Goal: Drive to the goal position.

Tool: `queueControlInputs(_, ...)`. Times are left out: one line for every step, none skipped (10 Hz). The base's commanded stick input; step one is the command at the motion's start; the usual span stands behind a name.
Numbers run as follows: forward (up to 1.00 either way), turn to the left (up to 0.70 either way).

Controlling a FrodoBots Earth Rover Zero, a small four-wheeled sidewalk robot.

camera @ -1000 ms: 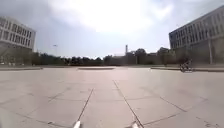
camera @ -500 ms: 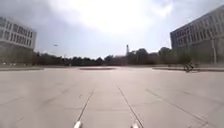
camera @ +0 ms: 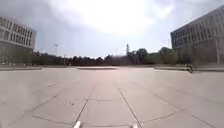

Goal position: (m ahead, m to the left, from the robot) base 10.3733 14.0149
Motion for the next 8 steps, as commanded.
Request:
queueControlInputs(0.70, -0.01)
queueControlInputs(0.70, -0.01)
queueControlInputs(0.70, -0.01)
queueControlInputs(0.70, -0.01)
queueControlInputs(0.70, -0.01)
queueControlInputs(0.70, -0.01)
queueControlInputs(0.70, -0.01)
queueControlInputs(0.70, -0.01)
